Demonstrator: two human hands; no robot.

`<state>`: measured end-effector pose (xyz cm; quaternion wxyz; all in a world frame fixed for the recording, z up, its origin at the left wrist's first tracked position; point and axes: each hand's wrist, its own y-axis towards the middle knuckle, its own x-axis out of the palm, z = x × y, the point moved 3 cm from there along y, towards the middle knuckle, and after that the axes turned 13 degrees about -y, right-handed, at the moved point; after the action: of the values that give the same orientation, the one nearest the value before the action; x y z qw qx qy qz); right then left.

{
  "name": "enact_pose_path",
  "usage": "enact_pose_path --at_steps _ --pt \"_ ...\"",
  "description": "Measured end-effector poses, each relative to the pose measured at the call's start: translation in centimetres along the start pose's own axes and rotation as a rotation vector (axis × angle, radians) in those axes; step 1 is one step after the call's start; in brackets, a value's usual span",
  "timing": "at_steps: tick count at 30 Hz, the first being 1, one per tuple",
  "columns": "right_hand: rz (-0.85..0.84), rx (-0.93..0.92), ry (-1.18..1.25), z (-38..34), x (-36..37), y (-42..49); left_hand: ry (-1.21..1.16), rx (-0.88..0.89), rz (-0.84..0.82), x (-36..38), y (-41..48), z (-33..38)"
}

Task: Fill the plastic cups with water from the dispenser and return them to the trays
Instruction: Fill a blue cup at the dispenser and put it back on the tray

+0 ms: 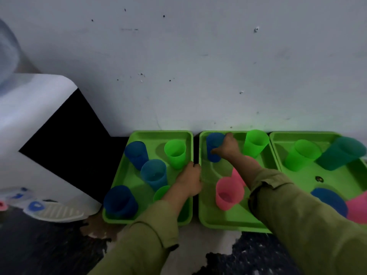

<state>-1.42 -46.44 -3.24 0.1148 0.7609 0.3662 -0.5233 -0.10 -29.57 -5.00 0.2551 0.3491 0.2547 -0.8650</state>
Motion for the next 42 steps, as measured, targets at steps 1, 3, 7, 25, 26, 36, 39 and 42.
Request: enact_pose_path --at_steps 1,3,7,25,26,36,39,42 --pt "0.006 -0.011 0.000 -0.2 -0.4 -0.3 -0.016 0.017 0.029 -0.4 -0.3 0.2" --pt "0.023 -0.024 0.022 -0.4 -1.4 -1.1 -0.051 0.063 0.089 -1.1 -1.1 0.6" --pt "0.121 -0.086 0.014 -0.3 -3.2 -3.5 -0.112 0.137 0.198 -2.4 -3.0 1.1" --pt "0.333 -0.041 0.091 11.6 -4.2 -23.2 -0.385 0.456 0.283 6.0 -14.6 5.2" --pt "0.322 -0.028 0.083 12.9 -4.2 -23.7 -0.397 0.449 0.273 6.8 -14.9 5.5" --pt "0.257 0.020 -0.030 26.5 -5.9 -23.7 -0.406 0.407 0.168 15.6 -14.1 12.9" --pt "0.179 -0.022 -0.079 29.5 -6.2 -22.6 -0.400 0.349 0.120 17.7 -12.7 14.9" --pt "0.110 -0.117 -0.184 31.6 -6.3 -21.3 -0.407 0.270 0.130 19.3 -10.9 17.1"
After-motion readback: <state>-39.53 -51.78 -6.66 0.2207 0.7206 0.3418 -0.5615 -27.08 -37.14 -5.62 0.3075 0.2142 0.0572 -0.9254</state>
